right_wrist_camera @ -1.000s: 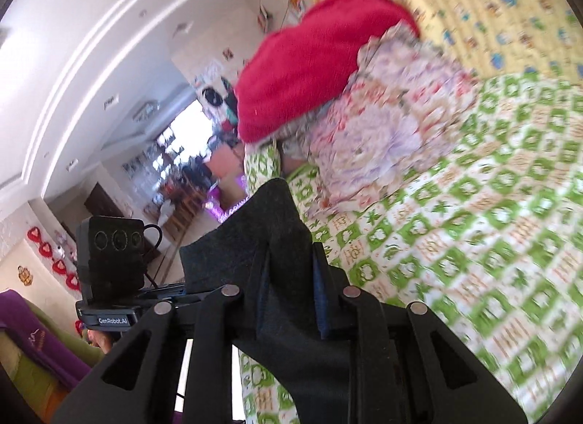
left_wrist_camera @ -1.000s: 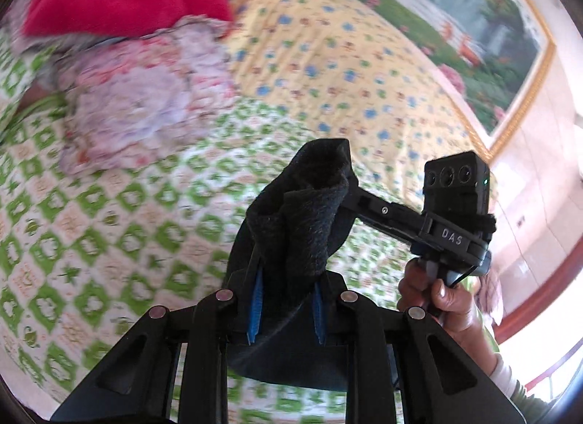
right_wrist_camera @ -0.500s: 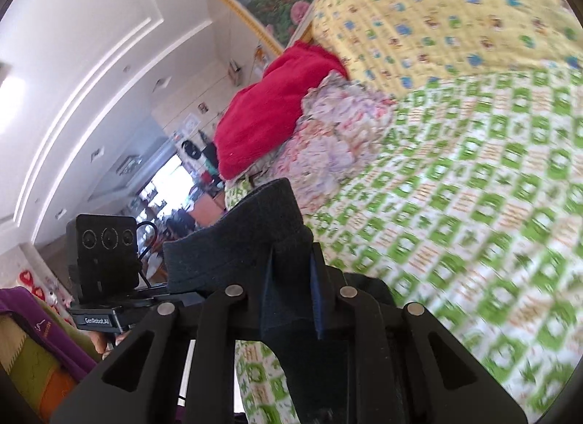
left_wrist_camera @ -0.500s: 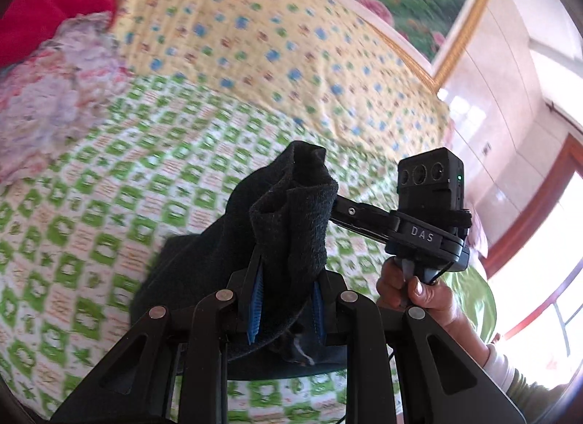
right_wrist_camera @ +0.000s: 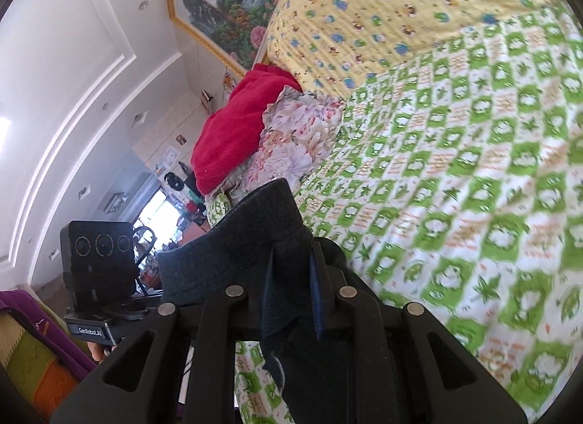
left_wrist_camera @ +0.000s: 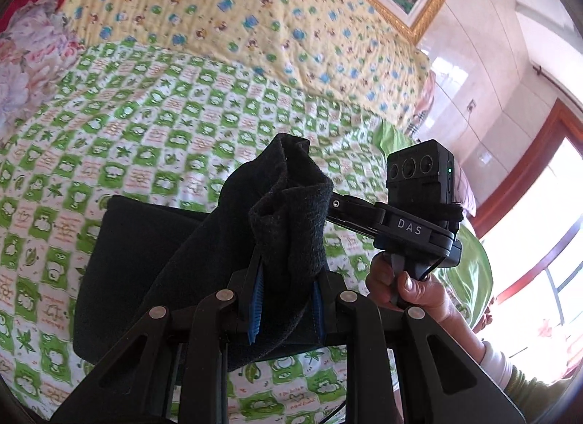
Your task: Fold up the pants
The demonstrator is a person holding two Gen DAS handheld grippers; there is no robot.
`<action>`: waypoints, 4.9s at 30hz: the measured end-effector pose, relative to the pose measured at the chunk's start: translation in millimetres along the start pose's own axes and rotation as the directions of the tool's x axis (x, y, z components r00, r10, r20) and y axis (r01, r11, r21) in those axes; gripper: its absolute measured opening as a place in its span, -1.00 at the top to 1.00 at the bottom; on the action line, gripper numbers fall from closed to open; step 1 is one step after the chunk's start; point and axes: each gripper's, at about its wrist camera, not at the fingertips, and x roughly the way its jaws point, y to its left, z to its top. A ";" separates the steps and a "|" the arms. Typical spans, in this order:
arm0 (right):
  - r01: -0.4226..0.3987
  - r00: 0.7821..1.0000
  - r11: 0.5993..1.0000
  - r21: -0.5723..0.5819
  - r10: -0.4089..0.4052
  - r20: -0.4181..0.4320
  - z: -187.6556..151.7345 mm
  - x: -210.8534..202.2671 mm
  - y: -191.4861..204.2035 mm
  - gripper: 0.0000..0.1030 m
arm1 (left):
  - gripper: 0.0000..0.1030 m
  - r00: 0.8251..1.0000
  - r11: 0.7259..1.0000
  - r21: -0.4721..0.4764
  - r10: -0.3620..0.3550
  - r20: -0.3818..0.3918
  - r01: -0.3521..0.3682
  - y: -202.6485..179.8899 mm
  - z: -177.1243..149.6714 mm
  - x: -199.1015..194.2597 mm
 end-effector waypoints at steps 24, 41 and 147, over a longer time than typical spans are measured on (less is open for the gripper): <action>0.178 0.983 0.978 0.109 -0.183 0.030 -41.7 -43.2 -29.9 0.55 | 0.38 0.995 0.975 0.217 0.063 -0.083 -0.044 -48.1 -42.9 58.8; 0.493 0.853 0.849 0.191 -0.515 0.085 -69.5 -90.2 -0.6 -0.51 | -0.24 0.987 0.980 0.184 -0.045 -0.152 0.073 -46.8 -53.0 52.8; 0.421 0.898 0.880 0.220 -0.438 0.032 -75.8 -18.8 43.6 0.18 | 0.26 0.976 0.971 -0.098 0.217 -0.008 -0.216 112.0 -3.4 -6.2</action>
